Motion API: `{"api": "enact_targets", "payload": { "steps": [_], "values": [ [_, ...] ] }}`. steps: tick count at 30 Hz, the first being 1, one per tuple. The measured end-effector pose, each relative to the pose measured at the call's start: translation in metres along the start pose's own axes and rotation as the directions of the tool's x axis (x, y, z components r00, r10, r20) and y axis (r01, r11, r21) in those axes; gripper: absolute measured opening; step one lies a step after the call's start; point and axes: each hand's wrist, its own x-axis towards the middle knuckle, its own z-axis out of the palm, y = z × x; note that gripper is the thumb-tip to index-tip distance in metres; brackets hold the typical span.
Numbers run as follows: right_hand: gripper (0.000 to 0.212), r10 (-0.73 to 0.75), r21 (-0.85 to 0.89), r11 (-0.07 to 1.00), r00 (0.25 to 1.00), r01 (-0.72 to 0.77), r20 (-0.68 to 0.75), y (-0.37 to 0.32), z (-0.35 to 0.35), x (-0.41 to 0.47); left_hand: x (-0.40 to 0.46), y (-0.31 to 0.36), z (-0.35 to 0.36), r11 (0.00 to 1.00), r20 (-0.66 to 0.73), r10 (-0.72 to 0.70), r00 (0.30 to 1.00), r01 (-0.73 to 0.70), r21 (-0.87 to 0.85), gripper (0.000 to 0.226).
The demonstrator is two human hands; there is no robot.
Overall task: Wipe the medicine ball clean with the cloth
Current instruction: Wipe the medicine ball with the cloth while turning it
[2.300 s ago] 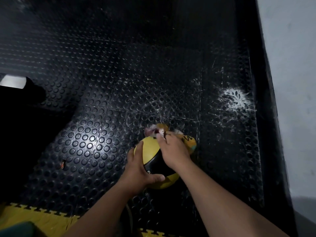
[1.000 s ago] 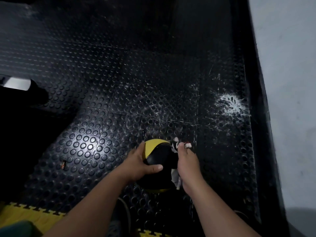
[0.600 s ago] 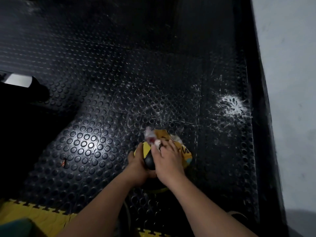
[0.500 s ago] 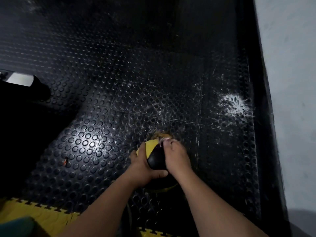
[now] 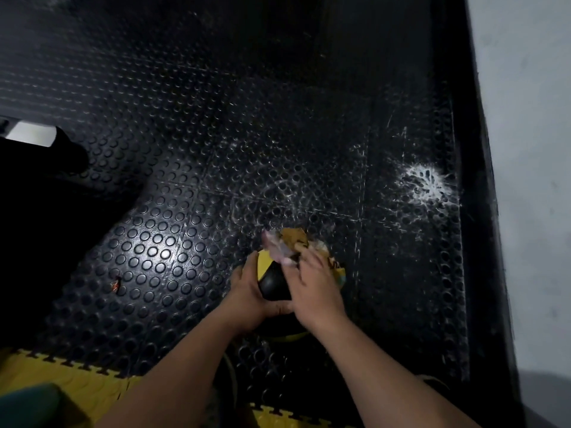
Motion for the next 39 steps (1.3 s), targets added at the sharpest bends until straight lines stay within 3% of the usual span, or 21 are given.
{"api": "enact_targets", "payload": {
  "steps": [3, 4, 6, 8, 9, 12, 13, 14, 16, 18, 21, 23, 25, 26, 27, 28, 31, 33, 36, 37, 39],
  "values": [
    [0.055, 0.318, 0.147, 0.938, 0.948, -0.315, 0.007, 0.019, -0.016, 0.022, -0.002, 0.005, 0.006, 0.999, 0.014, -0.016, 1.000, 0.016, 0.034, 0.134],
    [0.059, 0.334, 0.106, 0.937, 0.943, -0.333, 0.008, 0.015, -0.018, 0.025, -0.001, 0.006, 0.007, 0.999, 0.011, -0.019, 1.000, 0.019, 0.039, 0.134],
    [0.058, 0.174, -0.040, 0.984, 0.985, -0.175, -0.021, -0.002, -0.011, 0.014, 0.002, 0.005, 0.003, 0.999, -0.003, -0.009, 1.000, 0.009, 0.036, 0.133],
    [0.052, -0.007, -0.064, 0.998, 1.000, 0.006, -0.006, -0.009, 0.002, -0.006, 0.005, -0.001, -0.001, 0.999, -0.019, 0.018, 1.000, -0.018, 0.033, 0.132],
    [0.052, -0.005, -0.021, 1.000, 1.000, 0.005, -0.001, -0.005, 0.001, -0.008, 0.005, -0.002, -0.001, 0.999, -0.016, 0.024, 1.000, -0.023, 0.036, 0.133],
    [0.060, 0.308, 0.154, 0.940, 0.951, -0.305, 0.008, 0.016, -0.013, 0.022, 0.001, 0.004, 0.005, 0.999, 0.002, -0.002, 1.000, 0.002, 0.045, 0.134],
    [0.065, 0.350, 0.128, 0.928, 0.936, -0.350, 0.024, 0.013, -0.016, 0.029, 0.001, 0.006, 0.007, 0.999, 0.002, -0.012, 1.000, 0.012, 0.047, 0.134],
    [0.067, 0.323, 0.055, 0.945, 0.946, -0.323, 0.017, 0.006, -0.014, 0.030, 0.001, 0.007, 0.006, 0.999, 0.002, -0.019, 1.000, 0.019, 0.042, 0.133],
    [0.066, 0.131, -0.092, 0.987, 0.991, -0.130, 0.002, -0.009, -0.002, 0.016, 0.002, 0.004, 0.003, 1.000, -0.005, -0.007, 1.000, 0.008, 0.019, 0.129],
    [0.059, 0.001, -0.099, 0.995, 1.000, 0.000, 0.009, -0.013, 0.005, -0.001, 0.003, 0.000, 0.001, 1.000, -0.018, 0.028, 0.999, -0.028, 0.001, 0.122],
    [0.058, 0.287, 0.109, 0.952, 0.958, -0.287, 0.013, 0.008, -0.010, 0.022, 0.000, 0.005, 0.006, 0.998, -0.014, 0.029, 0.999, -0.029, 0.048, 0.128],
    [0.064, 0.329, 0.007, 0.944, 0.944, -0.329, 0.024, -0.001, -0.015, 0.031, 0.002, 0.006, 0.006, 0.999, -0.004, 0.005, 1.000, -0.005, 0.037, 0.131],
    [0.060, 0.137, -0.187, 0.974, 0.990, -0.128, 0.034, -0.016, -0.005, 0.019, 0.005, 0.003, 0.003, 1.000, -0.014, 0.015, 1.000, -0.014, 0.010, 0.129],
    [0.058, 0.000, -0.222, 0.975, 0.999, 0.011, 0.051, -0.019, 0.005, 0.010, 0.005, 0.000, 0.002, 1.000, -0.018, 0.022, 1.000, -0.022, -0.004, 0.127],
    [0.055, -0.050, -0.151, 0.987, 0.997, 0.058, 0.051, -0.020, 0.005, 0.002, 0.005, -0.002, 0.002, 1.000, -0.016, 0.030, 0.999, -0.030, -0.008, 0.125],
    [0.054, -0.022, -0.089, 0.996, 0.998, 0.026, 0.052, -0.015, 0.000, 0.002, 0.004, -0.002, 0.004, 0.999, -0.014, 0.036, 0.999, -0.036, -0.002, 0.125],
    [0.056, 0.284, 0.096, 0.953, 0.958, -0.287, 0.047, 0.000, -0.017, 0.031, 0.001, 0.005, 0.008, 0.999, -0.001, 0.024, 1.000, -0.024, 0.029, 0.130],
    [0.059, 0.246, -0.027, 0.969, 0.968, -0.245, 0.049, -0.011, -0.018, 0.029, 0.002, 0.006, 0.006, 1.000, -0.003, 0.013, 1.000, -0.013, 0.019, 0.130],
    [0.057, -0.021, -0.140, 0.990, 0.996, 0.032, 0.082, -0.020, 0.001, -0.002, 0.003, -0.003, 0.002, 0.998, -0.028, 0.055, 0.998, -0.056, -0.035, 0.123],
    [0.055, -0.012, -0.095, 0.995, 0.996, 0.020, 0.088, -0.012, -0.002, -0.001, 0.003, -0.005, 0.003, 0.997, -0.031, 0.066, 0.997, -0.067, -0.031, 0.121],
    [0.056, 0.228, 0.072, 0.970, 0.970, -0.234, 0.081, 0.004, -0.014, 0.019, 0.001, -0.002, 0.007, 0.999, -0.016, 0.043, 0.999, -0.043, -0.013, 0.127]
  ]
}}
